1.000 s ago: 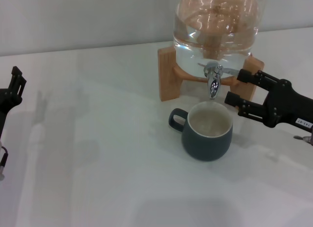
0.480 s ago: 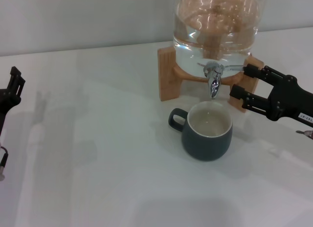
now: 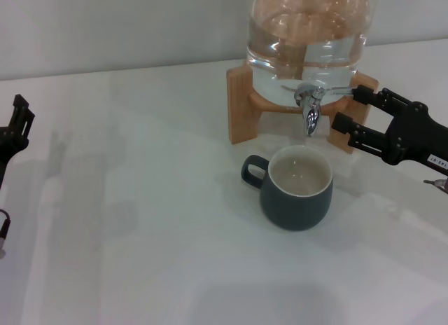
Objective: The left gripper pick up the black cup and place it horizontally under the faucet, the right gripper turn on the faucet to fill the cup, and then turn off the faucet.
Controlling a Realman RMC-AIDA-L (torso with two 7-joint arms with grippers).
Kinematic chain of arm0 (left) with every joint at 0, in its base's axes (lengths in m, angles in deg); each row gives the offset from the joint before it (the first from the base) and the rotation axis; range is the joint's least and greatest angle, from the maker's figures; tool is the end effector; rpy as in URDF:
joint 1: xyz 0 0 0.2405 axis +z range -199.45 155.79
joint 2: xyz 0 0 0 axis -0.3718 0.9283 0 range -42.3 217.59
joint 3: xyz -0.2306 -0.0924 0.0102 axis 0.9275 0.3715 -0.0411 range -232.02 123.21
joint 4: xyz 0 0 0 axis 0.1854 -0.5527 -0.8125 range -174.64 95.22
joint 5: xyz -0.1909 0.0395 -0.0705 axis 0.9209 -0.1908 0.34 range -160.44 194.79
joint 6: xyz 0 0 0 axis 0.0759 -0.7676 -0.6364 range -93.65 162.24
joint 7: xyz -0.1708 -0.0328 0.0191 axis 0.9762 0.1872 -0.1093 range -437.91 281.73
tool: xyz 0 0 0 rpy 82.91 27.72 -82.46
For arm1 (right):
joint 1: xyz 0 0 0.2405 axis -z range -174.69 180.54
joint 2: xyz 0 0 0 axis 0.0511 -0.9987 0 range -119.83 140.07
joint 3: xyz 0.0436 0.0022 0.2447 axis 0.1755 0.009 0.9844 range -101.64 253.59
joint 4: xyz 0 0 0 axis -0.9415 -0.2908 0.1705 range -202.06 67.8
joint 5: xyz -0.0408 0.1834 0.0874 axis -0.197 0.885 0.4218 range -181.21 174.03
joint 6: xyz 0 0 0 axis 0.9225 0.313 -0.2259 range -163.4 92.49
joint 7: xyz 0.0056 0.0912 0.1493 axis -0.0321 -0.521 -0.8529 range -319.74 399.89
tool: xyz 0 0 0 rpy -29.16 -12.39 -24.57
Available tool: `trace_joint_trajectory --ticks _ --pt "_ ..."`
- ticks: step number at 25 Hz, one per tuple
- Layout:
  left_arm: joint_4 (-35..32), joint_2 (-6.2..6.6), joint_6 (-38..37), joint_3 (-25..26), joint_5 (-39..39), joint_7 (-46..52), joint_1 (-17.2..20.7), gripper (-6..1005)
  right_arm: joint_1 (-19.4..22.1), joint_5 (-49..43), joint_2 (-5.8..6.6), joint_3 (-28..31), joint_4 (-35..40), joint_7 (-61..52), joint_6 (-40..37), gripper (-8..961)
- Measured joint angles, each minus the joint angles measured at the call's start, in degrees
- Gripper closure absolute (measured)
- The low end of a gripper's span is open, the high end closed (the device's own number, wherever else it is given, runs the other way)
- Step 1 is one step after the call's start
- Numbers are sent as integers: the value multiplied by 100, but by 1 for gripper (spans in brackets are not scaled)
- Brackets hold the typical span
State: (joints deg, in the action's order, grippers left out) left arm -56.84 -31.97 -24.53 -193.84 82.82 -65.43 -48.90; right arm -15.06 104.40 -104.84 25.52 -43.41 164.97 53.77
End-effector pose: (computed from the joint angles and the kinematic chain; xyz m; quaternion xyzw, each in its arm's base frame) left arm -0.2982 0.3759 -0.0338 -0.6445 -0.3499 -0.3554 0.5796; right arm 0.2791 0.3105 0.0246 -0.8321 0.1824 0.4144 0.3203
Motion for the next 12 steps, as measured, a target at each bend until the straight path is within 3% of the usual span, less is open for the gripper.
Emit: trace_joint_trajectory --ticks 12 --pt "-7 0 -7 -14 -30 0 -7 259 391 161 14 382 5 41 335 145"
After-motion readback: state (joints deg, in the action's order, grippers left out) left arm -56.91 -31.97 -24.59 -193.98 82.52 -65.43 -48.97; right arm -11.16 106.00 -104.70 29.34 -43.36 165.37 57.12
